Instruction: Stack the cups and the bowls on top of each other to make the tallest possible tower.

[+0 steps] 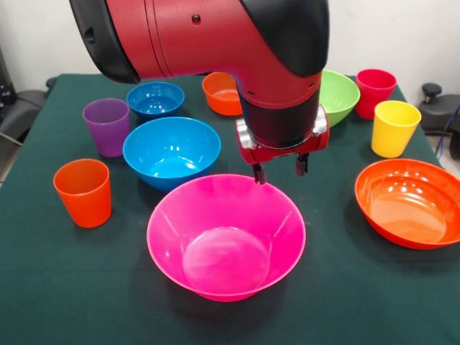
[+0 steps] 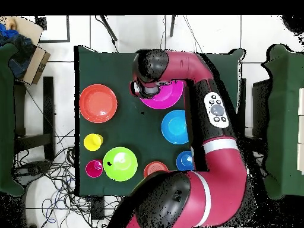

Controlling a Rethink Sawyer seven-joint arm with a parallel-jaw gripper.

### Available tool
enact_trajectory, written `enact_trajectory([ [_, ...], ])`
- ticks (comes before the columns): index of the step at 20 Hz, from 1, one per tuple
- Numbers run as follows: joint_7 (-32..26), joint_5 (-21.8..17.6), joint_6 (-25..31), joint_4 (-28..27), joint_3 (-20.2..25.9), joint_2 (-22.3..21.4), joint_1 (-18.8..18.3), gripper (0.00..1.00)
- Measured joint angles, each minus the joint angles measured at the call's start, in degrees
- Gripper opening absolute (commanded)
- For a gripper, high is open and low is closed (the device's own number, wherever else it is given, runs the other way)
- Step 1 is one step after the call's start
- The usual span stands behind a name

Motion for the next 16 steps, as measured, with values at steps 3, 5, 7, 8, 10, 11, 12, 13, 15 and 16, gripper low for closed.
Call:
enact_trajectory([
  [3,0.0,-0.04,-0.01,-0.19,0.0,0.47,0.0,1.0],
  [5,0.0,-0.08,-0.01,-0.42,0.0,0.93,0.0,1.0],
  [7,0.0,-0.12,-0.02,-0.62,0.0,1.33,-0.01,1.0],
  [8,0.0,-0.15,-0.02,-0.8,0.0,1.74,-0.01,1.0],
  [10,0.0,-0.21,-0.02,-1.02,0.0,2.35,-0.01,1.0],
  [11,0.0,-0.23,-0.02,-1.06,0.0,2.51,-0.01,1.0],
  [12,0.0,-0.26,-0.02,-1.1,0.0,2.8,-0.01,1.0],
  [13,0.0,-0.28,-0.02,-1.14,0.0,3.1,-0.01,1.0],
  [15,0.0,-0.36,-0.02,-1.14,0.0,3.44,0.0,1.0],
  [16,0.0,-0.39,-0.02,-1.14,0.0,3.66,0.0,1.0],
])
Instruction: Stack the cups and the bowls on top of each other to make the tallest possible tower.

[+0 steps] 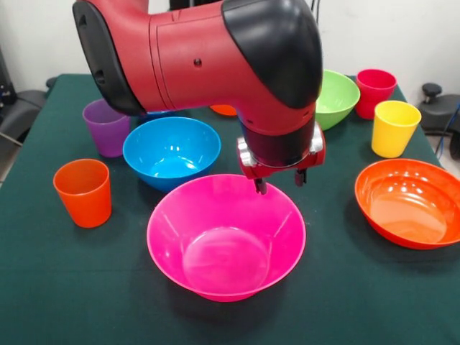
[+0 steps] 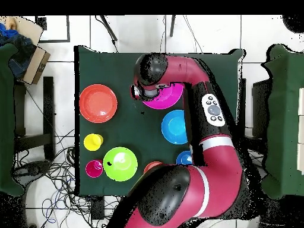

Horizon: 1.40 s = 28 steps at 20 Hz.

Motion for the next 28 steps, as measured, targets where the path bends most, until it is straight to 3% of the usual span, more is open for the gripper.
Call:
enact_trajectory([
  [28,0.0,-0.02,-1.18,-0.01,0.0,1.32,0.0,1.0],
])
